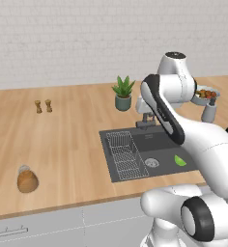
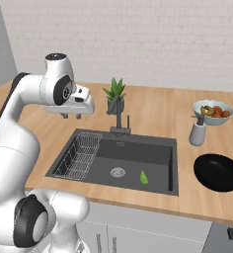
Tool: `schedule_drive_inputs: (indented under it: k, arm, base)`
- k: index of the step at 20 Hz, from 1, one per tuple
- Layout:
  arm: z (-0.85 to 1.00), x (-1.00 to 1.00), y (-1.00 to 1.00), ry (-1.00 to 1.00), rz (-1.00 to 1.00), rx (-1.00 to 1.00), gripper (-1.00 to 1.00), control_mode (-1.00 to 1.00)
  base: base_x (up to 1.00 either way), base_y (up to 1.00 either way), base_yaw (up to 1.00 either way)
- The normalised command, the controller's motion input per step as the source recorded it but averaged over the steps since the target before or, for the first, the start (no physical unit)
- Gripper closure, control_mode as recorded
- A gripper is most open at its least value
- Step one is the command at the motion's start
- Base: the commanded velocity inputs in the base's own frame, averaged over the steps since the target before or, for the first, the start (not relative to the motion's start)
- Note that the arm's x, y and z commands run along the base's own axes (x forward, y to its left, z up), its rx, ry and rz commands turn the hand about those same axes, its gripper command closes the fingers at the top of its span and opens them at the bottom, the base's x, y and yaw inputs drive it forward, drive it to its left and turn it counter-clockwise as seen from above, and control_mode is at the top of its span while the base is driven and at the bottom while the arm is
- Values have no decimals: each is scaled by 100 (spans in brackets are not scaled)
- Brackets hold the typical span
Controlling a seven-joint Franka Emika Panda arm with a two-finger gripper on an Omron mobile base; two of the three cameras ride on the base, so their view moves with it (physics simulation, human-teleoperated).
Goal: Pick the lemon wedge from the sink and place it in the bowl. Then pick the bowl and place it in the microwave. Then close the microwave door and press the start button.
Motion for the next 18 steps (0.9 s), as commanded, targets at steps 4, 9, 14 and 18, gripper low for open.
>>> schedule_drive_inputs:
  k: [4,9,14,18]
  arm:
    - [-3,-1,0,2,0,0,-100,-100]
    - [-70,-22,-80,0,3,22,-100,-100]
    - [-98,-18,-100,0,11,33,-100,-100]
    - [-73,12,-98,15,7,15,-100,-100]
  base:
    - [0,0,0]
    - [0,0,0]
    - [0,0,0]
    - [0,0,0]
